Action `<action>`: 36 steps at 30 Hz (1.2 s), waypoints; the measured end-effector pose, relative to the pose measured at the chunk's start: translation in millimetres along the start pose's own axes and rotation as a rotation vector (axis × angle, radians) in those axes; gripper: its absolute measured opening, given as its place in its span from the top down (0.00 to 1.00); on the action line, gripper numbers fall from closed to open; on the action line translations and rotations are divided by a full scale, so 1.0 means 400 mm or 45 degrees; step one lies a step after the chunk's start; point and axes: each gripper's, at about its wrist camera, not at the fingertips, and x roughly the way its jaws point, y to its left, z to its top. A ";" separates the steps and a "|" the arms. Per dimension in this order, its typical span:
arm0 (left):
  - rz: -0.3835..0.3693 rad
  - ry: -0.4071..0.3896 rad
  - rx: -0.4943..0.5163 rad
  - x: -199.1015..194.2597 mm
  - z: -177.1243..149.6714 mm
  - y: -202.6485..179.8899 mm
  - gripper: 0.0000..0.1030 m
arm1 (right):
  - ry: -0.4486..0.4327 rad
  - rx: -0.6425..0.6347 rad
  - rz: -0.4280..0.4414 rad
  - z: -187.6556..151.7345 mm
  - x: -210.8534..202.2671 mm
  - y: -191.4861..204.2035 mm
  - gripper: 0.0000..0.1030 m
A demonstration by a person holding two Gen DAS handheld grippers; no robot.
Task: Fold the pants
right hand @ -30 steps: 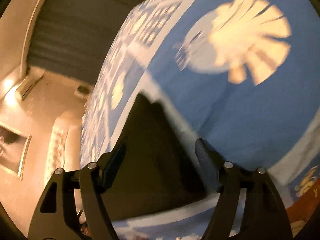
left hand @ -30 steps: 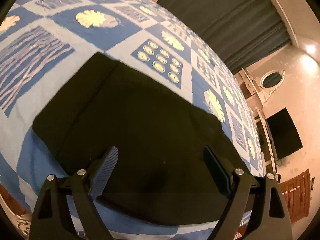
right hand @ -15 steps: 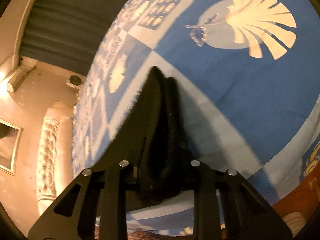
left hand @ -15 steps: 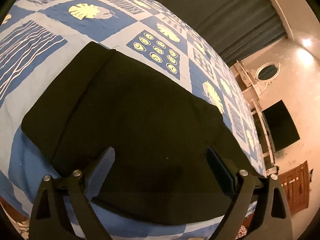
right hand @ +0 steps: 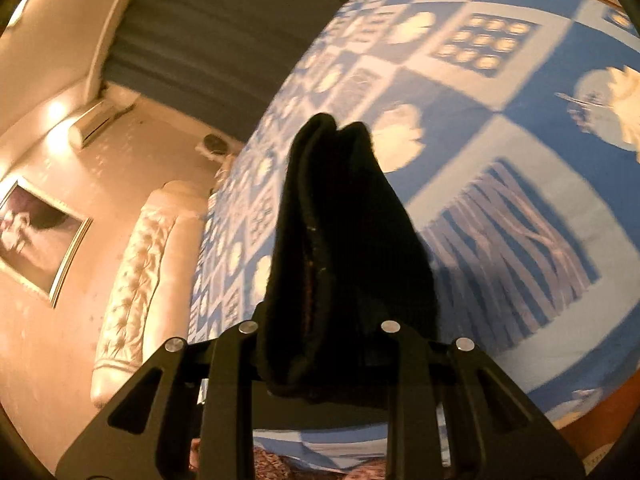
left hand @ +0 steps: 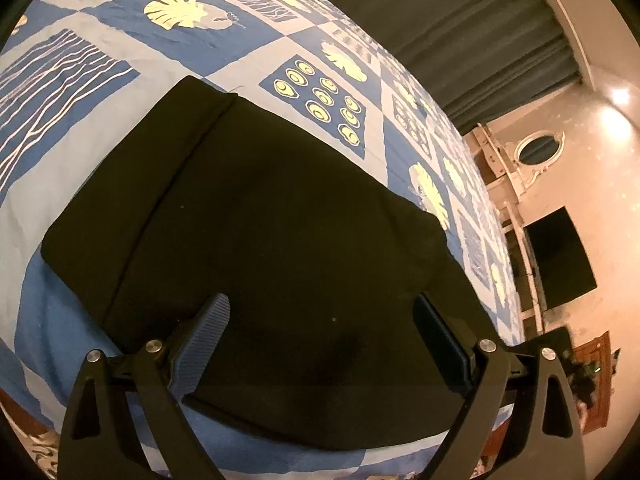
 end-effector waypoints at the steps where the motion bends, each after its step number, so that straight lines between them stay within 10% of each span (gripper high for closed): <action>1: 0.011 0.004 0.011 0.002 0.000 -0.004 0.11 | 0.013 -0.019 0.014 -0.008 0.018 0.030 0.77; 16: 0.014 0.027 -0.013 0.004 0.006 0.000 0.11 | 0.206 -0.201 0.071 -0.167 0.257 0.269 0.77; 36: 0.030 0.028 0.008 0.003 0.002 -0.005 0.11 | 0.426 -0.226 0.016 -0.373 0.496 0.274 0.77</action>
